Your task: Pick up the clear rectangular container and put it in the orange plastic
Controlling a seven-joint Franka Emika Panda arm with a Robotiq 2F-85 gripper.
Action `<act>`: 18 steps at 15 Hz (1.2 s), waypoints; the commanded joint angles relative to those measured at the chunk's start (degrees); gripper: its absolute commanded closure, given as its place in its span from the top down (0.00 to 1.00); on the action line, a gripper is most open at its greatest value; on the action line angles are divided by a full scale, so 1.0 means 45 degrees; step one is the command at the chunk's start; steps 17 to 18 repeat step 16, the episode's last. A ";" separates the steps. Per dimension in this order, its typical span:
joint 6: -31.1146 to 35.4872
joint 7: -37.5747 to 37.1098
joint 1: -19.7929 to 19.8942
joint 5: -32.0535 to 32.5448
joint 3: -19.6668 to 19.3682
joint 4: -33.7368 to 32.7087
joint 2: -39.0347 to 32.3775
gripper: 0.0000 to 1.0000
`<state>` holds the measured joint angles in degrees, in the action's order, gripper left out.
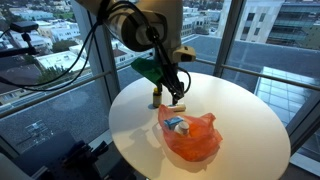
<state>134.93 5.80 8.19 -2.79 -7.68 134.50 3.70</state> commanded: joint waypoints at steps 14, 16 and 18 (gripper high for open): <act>-0.4717 -0.0427 0.0058 0.0970 -0.0136 0.0416 0.2789 1.00; -0.4753 -0.0454 0.0056 0.1019 -0.0133 0.0429 0.2826 1.00; -0.4753 -0.0454 0.0056 0.1019 -0.0133 0.0429 0.2826 1.00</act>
